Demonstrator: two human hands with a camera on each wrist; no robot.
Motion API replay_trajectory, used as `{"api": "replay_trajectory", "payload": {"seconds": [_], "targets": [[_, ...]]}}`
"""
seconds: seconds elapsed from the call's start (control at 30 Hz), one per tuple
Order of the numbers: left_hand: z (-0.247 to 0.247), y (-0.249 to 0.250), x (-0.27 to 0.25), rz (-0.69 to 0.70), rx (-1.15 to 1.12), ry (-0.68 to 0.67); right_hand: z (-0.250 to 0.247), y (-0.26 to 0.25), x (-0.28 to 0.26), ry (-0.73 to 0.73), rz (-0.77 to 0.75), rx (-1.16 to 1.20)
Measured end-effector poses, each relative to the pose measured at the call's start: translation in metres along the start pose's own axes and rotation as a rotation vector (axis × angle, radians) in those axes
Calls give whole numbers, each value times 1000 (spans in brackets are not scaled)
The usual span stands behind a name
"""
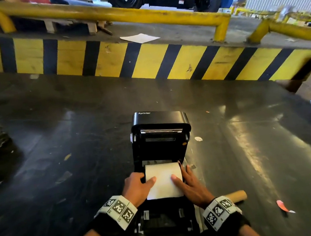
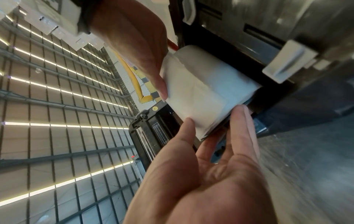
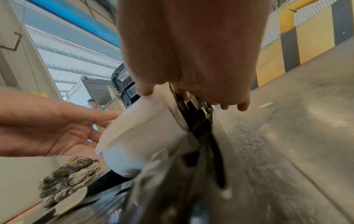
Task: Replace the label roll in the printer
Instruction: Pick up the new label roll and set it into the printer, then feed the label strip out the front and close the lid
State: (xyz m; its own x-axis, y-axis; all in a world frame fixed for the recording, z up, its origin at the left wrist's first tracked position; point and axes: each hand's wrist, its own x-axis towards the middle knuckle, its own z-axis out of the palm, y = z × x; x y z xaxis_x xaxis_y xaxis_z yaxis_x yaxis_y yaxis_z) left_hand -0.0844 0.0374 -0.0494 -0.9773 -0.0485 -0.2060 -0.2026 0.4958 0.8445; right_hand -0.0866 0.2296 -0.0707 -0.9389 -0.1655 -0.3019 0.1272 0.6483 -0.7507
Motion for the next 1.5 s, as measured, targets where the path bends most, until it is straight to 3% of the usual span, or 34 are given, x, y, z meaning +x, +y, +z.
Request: {"api": "replay_trajectory", "payload": {"seconds": [0.2, 0.57, 0.73, 0.9, 1.0, 1.5], "targets": [[-1, -9, -2, 46, -15, -1, 7, 8, -2, 28, -54, 3], [-4, -12, 2, 69, 115, 0, 6, 13, -2, -15, -3, 28], [-7, -12, -4, 78, 155, 11, 16, 20, 1, 214, 38, 278], [-2, -16, -16, 72, 159, 26, 28, 21, -13, 469, -28, 203], [-2, -19, -19, 68, 170, 17, 29, 24, -18, 527, 27, 171], [6, -33, -29, -20, 127, 94, 39, 26, -40, 478, 43, 143]]}}
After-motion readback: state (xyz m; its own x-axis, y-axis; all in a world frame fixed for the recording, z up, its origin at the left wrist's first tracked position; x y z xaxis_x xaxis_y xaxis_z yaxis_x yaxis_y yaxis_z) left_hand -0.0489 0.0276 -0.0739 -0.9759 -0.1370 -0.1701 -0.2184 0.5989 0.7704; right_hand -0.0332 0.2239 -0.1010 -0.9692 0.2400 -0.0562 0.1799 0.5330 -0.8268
